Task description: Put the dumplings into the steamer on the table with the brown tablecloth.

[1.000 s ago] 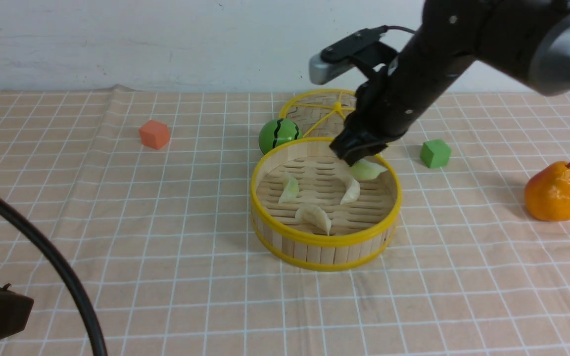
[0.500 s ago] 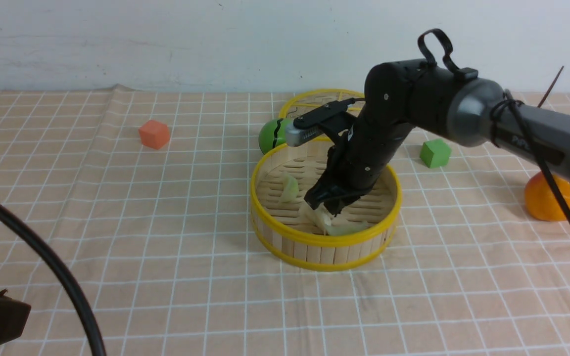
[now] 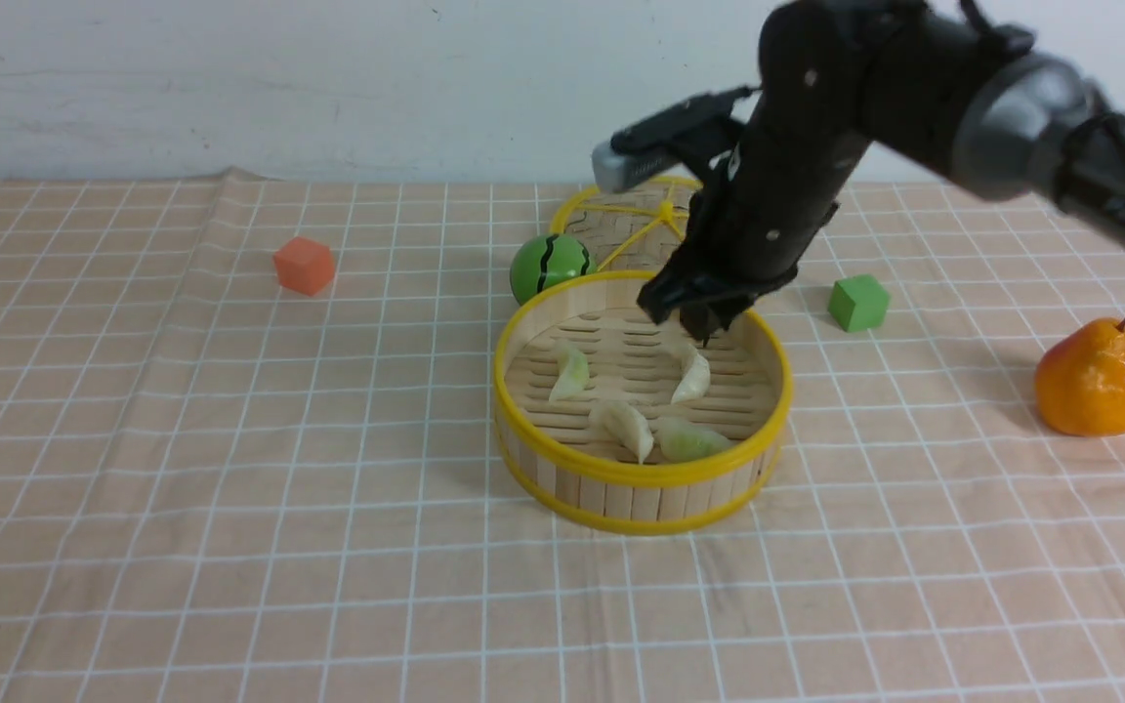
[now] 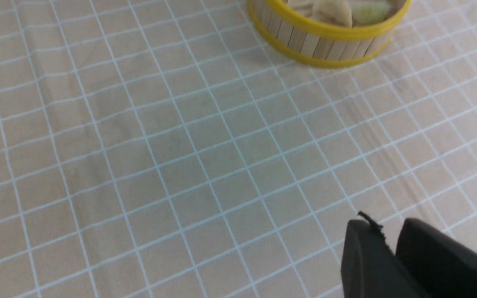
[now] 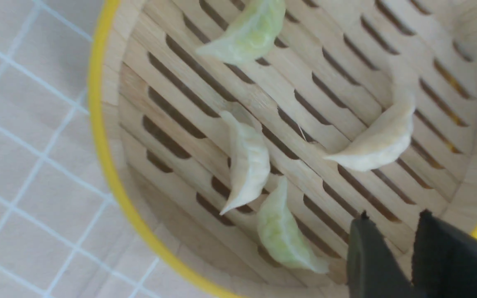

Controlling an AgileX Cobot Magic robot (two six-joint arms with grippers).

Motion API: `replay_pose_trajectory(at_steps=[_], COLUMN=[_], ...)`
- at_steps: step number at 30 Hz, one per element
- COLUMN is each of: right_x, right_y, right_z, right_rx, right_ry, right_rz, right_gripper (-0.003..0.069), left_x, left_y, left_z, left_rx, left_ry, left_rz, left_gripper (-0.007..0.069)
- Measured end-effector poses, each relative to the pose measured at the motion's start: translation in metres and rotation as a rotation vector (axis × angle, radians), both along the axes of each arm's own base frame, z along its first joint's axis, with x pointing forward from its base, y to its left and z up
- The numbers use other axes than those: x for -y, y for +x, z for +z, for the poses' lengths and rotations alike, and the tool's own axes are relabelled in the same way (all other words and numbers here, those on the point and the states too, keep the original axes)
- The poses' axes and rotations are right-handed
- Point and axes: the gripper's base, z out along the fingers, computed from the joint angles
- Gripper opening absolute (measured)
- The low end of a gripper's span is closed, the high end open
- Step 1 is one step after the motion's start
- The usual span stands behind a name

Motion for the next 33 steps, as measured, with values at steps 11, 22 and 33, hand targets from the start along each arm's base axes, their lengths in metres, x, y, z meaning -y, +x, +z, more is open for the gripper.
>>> replay_pose_trajectory(at_steps=[11, 22, 33], right_x=[0.016, 0.057, 0.1], right_y=[-0.087, -0.197, -0.277], right_z=[0.126, 0.224, 0.199], right_rx=[0.156, 0.438, 0.579], right_ry=[0.249, 0.412, 0.474], right_rz=[0.233, 0.388, 0.315], right_gripper=[0.0091, -0.0005, -0.0003], left_x=[-0.033, -0.028, -0.023], left_y=[-0.046, -0.039, -0.029], left_z=[-0.05, -0.078, -0.104], left_rx=[0.181, 0.24, 0.164], left_ry=[-0.238, -0.312, -0.262], left_rz=[0.13, 0.129, 0.136], left_gripper=[0.0112, 0.0124, 0.0131])
